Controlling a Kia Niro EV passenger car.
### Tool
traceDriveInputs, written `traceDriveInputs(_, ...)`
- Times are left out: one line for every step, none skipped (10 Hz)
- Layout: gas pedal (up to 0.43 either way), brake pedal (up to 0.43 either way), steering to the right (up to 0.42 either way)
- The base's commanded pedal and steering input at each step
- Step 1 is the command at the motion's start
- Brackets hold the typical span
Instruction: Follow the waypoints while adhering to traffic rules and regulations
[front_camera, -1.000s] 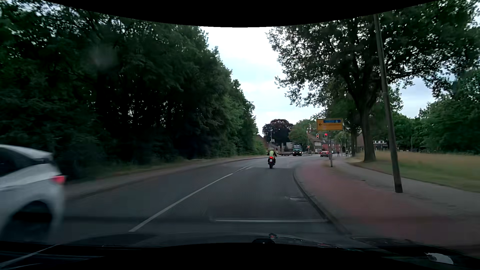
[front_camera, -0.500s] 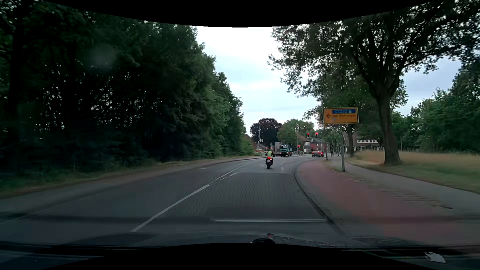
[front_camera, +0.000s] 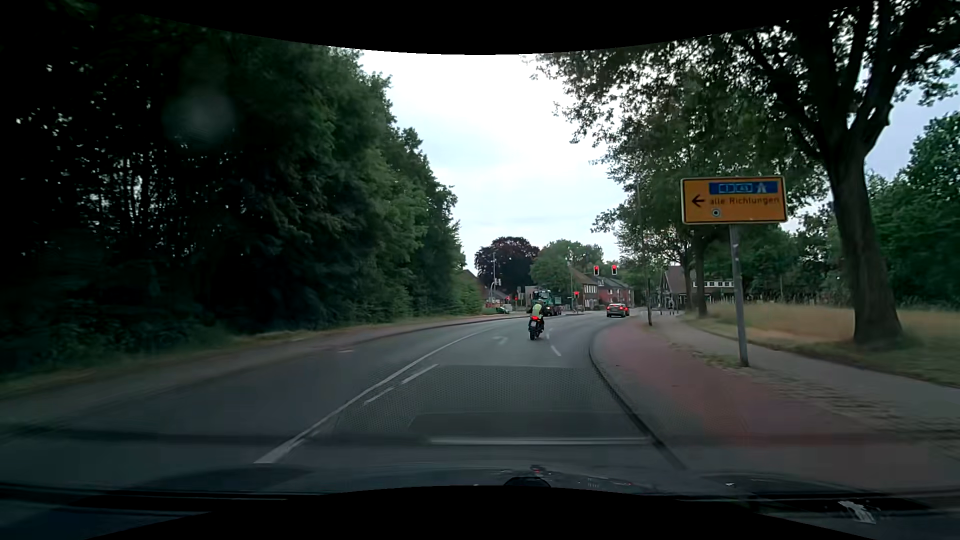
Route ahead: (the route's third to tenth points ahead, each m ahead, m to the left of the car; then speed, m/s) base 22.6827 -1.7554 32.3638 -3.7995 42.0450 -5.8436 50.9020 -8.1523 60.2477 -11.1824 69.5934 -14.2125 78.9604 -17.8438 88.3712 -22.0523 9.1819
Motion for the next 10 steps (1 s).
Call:
traceDriveInputs(0.000,0.000,0.054)
traceDriveInputs(0.000,0.000,0.057)
traceDriveInputs(0.000,0.000,0.059)
traceDriveInputs(0.000,0.000,0.059)
traceDriveInputs(0.000,0.000,0.059)
traceDriveInputs(0.000,0.000,0.058)
traceDriveInputs(0.000,0.000,0.057)
traceDriveInputs(0.000,0.000,0.057)
traceDriveInputs(0.000,0.000,0.055)
traceDriveInputs(0.000,0.000,0.054)
